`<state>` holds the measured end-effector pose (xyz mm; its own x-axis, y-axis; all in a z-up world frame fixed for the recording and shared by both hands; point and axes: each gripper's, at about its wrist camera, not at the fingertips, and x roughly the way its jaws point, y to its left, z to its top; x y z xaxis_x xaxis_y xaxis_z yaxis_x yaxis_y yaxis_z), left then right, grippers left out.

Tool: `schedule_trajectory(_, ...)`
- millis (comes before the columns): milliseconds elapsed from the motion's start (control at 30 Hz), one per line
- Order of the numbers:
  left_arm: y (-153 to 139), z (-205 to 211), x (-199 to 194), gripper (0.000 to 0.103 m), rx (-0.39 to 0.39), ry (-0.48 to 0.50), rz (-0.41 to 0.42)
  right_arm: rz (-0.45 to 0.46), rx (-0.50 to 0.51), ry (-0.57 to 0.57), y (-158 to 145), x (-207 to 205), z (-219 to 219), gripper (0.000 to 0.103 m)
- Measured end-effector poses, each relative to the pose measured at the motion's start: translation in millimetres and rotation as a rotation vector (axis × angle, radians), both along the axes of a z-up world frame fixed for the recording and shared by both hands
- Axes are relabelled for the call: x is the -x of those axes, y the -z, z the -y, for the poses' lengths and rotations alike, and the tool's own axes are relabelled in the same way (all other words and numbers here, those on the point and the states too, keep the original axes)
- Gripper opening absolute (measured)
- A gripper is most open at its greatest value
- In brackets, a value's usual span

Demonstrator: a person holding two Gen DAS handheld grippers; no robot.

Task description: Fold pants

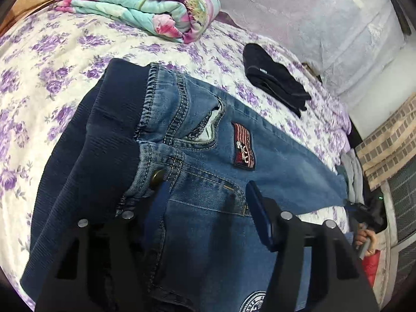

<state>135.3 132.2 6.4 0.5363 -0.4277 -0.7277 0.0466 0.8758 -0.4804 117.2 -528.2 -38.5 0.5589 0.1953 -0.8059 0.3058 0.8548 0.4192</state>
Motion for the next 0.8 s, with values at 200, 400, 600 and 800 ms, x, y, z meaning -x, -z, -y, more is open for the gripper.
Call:
schedule_trajectory(200,-36.5,2.2,3.6,0.062,-0.005,-0.012,0.060,0.142,0.183,0.205,-45.7,28.7,-8.8,0.040)
schedule_trajectory(400,-25.7,27.6,-49.5,0.065,-0.044,-0.018,0.030,0.245,0.216,-0.113,-79.6,-4.6,-119.7,0.040)
schedule_trajectory(600,7.5,48.7,-62.2,0.072,-0.267,-0.027,0.080,0.117,0.228,-0.307,-24.1,-55.8,-207.5,0.047)
schedule_trajectory(800,-12.2,37.2,-57.1,0.073,-0.169,-0.029,0.106,0.153,0.217,-0.331,-12.7,-53.2,-207.2,0.051)
